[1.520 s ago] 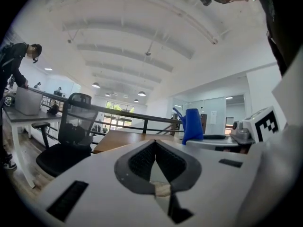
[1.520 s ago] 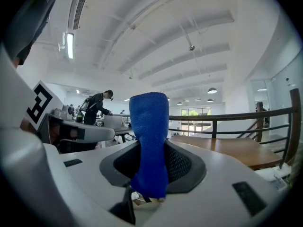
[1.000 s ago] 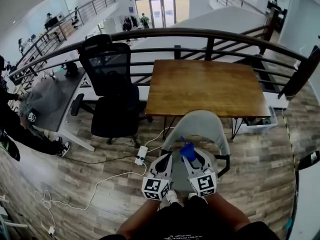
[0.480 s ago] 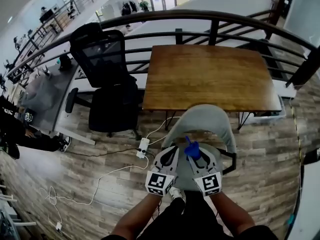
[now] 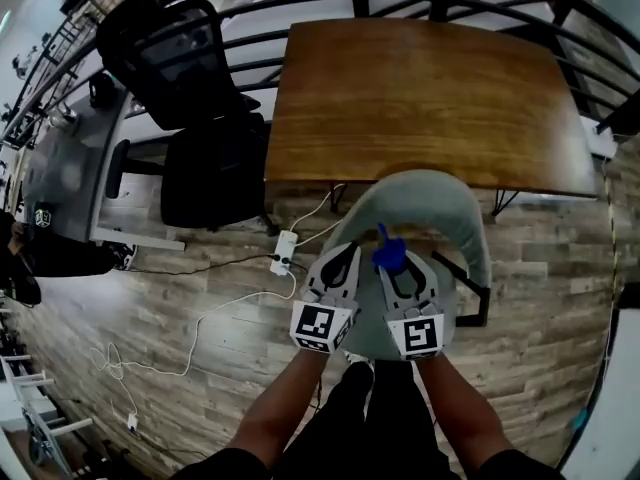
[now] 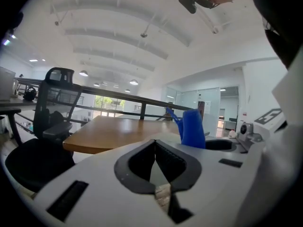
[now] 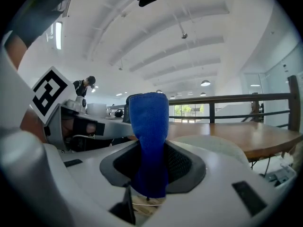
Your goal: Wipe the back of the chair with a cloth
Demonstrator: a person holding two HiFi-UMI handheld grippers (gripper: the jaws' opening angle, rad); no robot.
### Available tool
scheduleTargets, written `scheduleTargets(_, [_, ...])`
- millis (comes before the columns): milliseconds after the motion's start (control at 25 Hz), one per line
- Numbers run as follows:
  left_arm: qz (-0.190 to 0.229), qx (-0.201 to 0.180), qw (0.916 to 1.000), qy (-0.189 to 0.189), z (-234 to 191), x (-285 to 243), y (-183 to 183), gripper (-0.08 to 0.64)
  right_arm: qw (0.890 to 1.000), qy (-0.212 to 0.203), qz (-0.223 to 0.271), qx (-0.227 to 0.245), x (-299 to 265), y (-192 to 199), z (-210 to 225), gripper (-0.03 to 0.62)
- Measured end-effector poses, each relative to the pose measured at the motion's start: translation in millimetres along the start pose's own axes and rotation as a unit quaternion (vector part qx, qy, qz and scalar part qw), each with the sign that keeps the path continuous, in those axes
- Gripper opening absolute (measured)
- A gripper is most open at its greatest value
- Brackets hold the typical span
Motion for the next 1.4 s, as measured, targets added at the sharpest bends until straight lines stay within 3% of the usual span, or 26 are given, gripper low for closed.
scheduleTargets(440, [-0.018, -0.007, 0.9998, -0.007, -42.9, -53.4, 25.9, 0.008, 0.999, 0.013, -0.033, -0.016, -68.2, 41.3, 29.6, 0.127])
scheduleTargets(880, [-0.038, 0.008, 0.999, -0.023, -70.1, -69.8, 44.4, 0.008, 0.997, 0.026, -0.065, -0.026, -118.9, 71.4, 39.7, 0.127])
scheduleTargets(1040, [-0.043, 0.006, 0.9988, -0.02, -73.0, -73.5, 46.3, 0.008, 0.997, 0.033, -0.069, -0.028, -127.6, 75.2, 44.7, 0.127])
scheduleTargets(1400, [-0.055, 0.02, 0.9982, -0.011, -67.2, -81.7, 56.3, 0.008, 0.997, 0.009, -0.071, -0.02, -127.3, 74.0, 47.4, 0.127])
Point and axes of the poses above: the fingertips, and each gripper's own axes: x backward along the fingers, z to its right, y out of its underside, the point moved 1 cm from there along x, backward along the fingers, and after that the axes turned 4 degrees about z, right-handed, at the moved point
